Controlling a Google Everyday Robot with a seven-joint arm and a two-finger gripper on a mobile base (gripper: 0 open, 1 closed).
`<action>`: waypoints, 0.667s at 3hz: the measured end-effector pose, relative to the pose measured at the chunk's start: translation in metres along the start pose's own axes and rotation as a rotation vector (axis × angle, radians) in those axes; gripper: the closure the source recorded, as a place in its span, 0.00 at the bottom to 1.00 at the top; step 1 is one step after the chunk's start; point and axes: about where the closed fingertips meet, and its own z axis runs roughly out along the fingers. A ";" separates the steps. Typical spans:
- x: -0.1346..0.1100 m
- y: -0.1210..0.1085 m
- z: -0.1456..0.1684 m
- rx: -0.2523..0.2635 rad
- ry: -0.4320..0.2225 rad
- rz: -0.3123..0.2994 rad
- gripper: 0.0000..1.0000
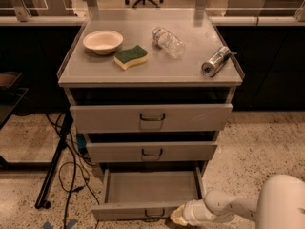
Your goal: Close bottom drawer
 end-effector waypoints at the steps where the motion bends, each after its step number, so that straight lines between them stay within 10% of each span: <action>1: 0.000 0.003 0.001 0.000 0.007 0.008 0.35; 2: -0.010 -0.001 0.012 -0.030 -0.022 -0.003 0.12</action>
Offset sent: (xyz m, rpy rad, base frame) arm 0.0305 0.0223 -0.0035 0.0808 0.0006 0.0365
